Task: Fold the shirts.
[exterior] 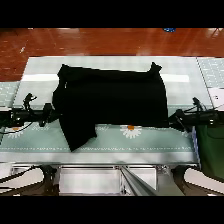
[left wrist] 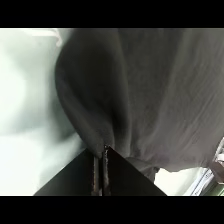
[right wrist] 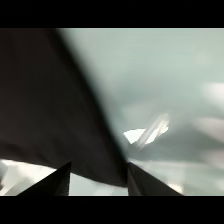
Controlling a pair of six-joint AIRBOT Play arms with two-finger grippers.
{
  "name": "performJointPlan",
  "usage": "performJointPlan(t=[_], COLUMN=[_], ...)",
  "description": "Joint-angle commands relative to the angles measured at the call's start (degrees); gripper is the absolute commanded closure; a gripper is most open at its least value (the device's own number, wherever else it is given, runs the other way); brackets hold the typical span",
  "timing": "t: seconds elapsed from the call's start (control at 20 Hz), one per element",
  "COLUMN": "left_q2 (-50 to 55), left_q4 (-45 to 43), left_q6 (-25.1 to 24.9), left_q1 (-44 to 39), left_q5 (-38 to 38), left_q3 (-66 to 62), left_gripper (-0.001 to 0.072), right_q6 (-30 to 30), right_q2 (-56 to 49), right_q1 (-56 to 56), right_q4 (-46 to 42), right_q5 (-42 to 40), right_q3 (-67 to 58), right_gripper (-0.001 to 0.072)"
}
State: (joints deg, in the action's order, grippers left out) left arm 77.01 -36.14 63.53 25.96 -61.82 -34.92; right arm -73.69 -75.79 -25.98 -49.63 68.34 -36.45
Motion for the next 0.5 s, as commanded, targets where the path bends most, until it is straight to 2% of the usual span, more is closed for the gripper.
performJointPlan(t=[0.0,0.05,0.1,0.15,0.25,0.45], left_q2=[0.02,0.02,-0.04,-0.39,-1.79,-8.68], left_q4=[0.17,0.2,0.5,1.55,4.31,16.59], left_q6=[-0.07,-0.07,-0.07,-0.09,-0.13,-1.38], left_q1=[-0.04,-0.04,-0.02,0.04,0.09,-0.02], left_q5=[-0.33,-0.33,-0.35,-0.35,-1.75,-4.83], left_q3=[-0.15,-0.15,-0.2,-0.33,-3.02,-17.31], left_gripper=[0.0689,0.0688,0.0688,0.0689,0.0688,0.0688], right_q6=[-0.31,0.39,3.19,5.46,5.64,2.01], right_q2=[-1.79,-1.79,-1.79,-1.77,-1.42,1.95], right_q1=[5.68,6.91,8.04,8.63,8.7,8.63], right_q4=[5.22,6.4,8.7,11.8,14.03,11.82], right_q5=[-6.34,-7.54,-7.48,-6.21,-1.33,3.48], right_q3=[-0.44,-1.29,-2.89,-5.33,-12.83,-36.65], right_gripper=[0.0326,0.0468,0.0688,0.0686,0.0687,0.0687])
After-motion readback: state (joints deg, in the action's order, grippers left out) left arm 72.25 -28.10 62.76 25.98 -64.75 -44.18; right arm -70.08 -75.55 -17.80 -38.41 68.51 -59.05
